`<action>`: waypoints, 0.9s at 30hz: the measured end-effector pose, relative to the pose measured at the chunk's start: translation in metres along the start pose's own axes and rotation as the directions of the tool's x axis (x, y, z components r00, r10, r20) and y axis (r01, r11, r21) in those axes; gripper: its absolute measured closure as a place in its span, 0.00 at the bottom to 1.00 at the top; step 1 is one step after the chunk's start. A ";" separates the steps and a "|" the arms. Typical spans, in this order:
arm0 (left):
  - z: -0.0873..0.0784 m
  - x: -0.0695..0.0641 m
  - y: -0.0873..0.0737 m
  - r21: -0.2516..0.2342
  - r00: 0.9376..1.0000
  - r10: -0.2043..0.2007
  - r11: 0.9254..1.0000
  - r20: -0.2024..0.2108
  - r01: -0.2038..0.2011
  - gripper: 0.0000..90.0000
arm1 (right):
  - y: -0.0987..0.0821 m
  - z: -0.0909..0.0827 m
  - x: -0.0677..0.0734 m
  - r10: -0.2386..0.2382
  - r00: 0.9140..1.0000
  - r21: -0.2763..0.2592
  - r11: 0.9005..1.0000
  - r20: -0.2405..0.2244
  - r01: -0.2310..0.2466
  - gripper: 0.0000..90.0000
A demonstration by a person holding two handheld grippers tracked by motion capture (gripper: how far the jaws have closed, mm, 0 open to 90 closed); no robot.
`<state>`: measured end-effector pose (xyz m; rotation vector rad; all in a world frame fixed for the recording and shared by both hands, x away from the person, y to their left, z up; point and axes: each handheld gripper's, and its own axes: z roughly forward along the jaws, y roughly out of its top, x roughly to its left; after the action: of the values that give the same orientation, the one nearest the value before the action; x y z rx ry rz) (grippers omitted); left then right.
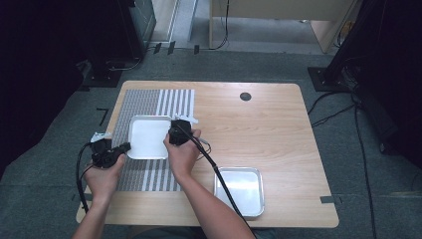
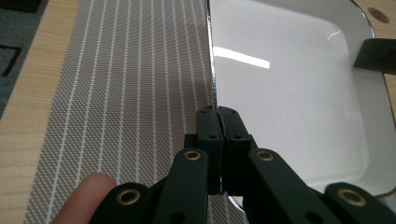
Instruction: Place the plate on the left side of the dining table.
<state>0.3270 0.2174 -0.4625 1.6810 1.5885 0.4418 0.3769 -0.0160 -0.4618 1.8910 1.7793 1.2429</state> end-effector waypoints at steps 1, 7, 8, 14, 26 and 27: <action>0.004 0.003 0.001 0.002 1.000 -0.005 1.000 -0.002 0.005 1.00 | 0.001 0.005 0.001 0.006 1.000 0.009 1.000 0.001 -0.006 1.00; 0.022 0.016 0.008 0.028 1.000 -0.019 0.999 -0.024 0.020 1.00 | 0.006 0.032 0.007 0.007 1.000 0.049 0.999 0.030 -0.009 1.00; 0.026 0.018 0.009 0.033 0.999 -0.020 0.999 -0.032 0.021 1.00 | 0.007 0.036 0.008 0.008 0.999 0.054 0.998 0.036 -0.010 1.00; 0.042 0.029 0.012 0.058 0.998 -0.047 0.997 -0.044 0.049 1.00 | 0.011 0.061 0.012 -0.018 0.998 0.077 0.997 0.053 0.013 1.00; 0.058 0.032 0.026 0.081 0.996 -0.061 0.995 -0.068 0.067 1.00 | 0.019 0.082 0.010 -0.007 0.998 0.093 0.996 0.066 0.000 0.99; 0.058 0.031 0.027 0.078 0.996 -0.060 0.995 -0.070 0.065 1.00 | 0.019 0.082 0.009 -0.002 0.998 0.097 0.995 0.066 -0.005 0.99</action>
<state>0.3916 0.2324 -0.4889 1.6867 1.7235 0.4114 0.4480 0.0173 -0.4945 1.9617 1.8348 1.0998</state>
